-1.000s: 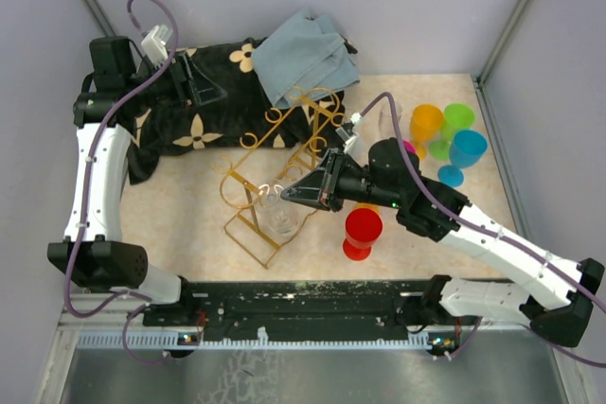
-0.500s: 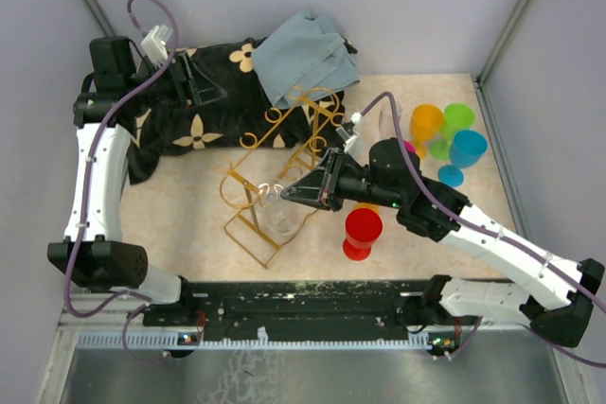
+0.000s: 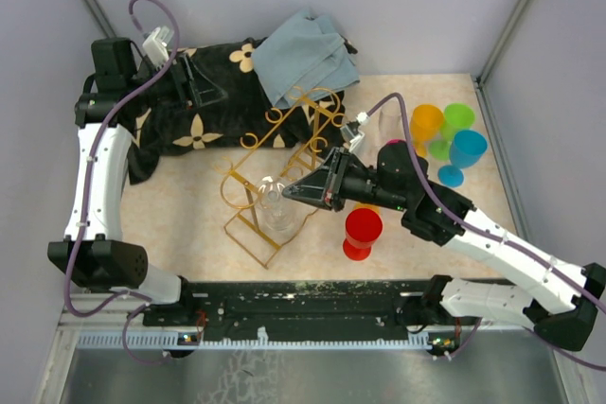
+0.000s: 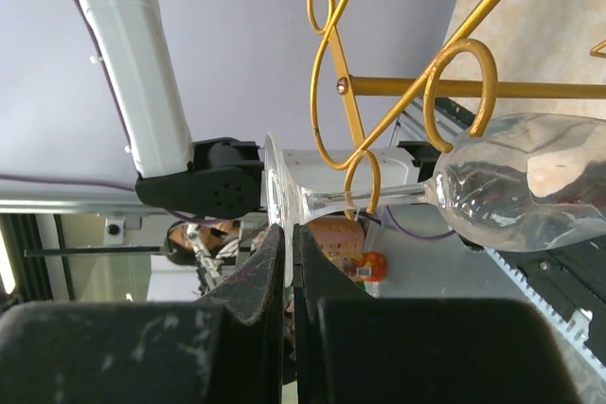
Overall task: Take the wine glass off the wine glass rack
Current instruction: Pick up the wine glass from the wine rack.
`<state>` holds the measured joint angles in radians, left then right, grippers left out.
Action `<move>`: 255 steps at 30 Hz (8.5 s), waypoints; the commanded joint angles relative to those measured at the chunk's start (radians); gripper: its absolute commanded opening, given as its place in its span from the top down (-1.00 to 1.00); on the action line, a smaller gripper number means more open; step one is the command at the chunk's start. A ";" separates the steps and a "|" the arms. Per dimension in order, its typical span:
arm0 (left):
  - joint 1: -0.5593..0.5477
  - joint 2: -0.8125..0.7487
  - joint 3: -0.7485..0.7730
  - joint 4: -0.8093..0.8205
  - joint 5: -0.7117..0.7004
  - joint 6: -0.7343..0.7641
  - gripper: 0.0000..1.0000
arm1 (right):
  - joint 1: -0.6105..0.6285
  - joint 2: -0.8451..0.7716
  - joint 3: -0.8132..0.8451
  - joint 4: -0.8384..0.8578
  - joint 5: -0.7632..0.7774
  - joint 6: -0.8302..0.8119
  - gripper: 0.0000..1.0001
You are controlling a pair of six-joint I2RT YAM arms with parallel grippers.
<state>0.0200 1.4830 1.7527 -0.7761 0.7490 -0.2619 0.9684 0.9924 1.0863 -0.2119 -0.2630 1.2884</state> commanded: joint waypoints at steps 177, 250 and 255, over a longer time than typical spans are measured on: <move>-0.160 -0.181 -0.016 1.679 0.393 -1.557 0.60 | -0.142 0.211 -0.093 1.447 0.129 0.149 1.00; -0.142 0.126 0.328 1.210 0.767 -0.714 1.00 | -0.209 -0.055 0.467 -0.413 0.328 -0.626 -0.17; -0.141 0.186 0.344 1.264 0.820 -0.718 1.00 | -0.208 0.050 0.616 -0.502 0.358 -0.751 -0.32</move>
<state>-0.1219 1.6283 2.0560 0.4263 1.5261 -1.0080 0.7616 0.9813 1.5764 -0.6388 0.0643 0.6777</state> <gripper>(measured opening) 0.158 0.633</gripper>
